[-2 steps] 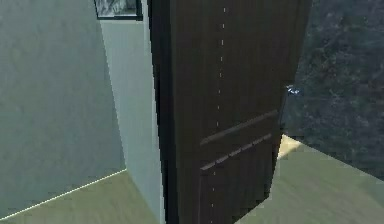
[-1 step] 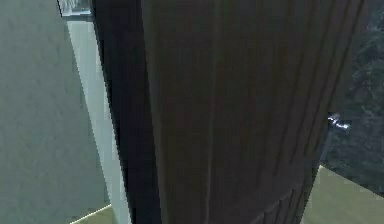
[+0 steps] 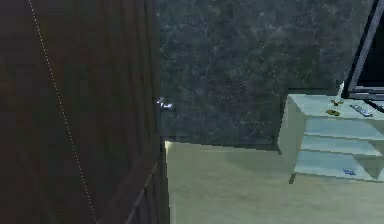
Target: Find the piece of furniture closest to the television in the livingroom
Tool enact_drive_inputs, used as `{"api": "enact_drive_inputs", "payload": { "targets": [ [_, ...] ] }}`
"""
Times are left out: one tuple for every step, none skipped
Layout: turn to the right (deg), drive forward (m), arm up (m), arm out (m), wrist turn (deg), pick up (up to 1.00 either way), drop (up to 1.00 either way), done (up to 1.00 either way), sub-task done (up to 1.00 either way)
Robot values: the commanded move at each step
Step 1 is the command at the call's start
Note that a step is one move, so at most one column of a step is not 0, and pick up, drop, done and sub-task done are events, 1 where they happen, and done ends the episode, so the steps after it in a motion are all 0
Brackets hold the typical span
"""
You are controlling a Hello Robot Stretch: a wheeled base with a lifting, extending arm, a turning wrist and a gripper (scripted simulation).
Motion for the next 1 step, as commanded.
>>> {"api": "enact_drive_inputs", "payload": {
  "targets": [
    [39.0, 0.00, 0.00, 0.00, 0.0, 0.00, 0.00, 0.00, 0.00]
  ]
}}
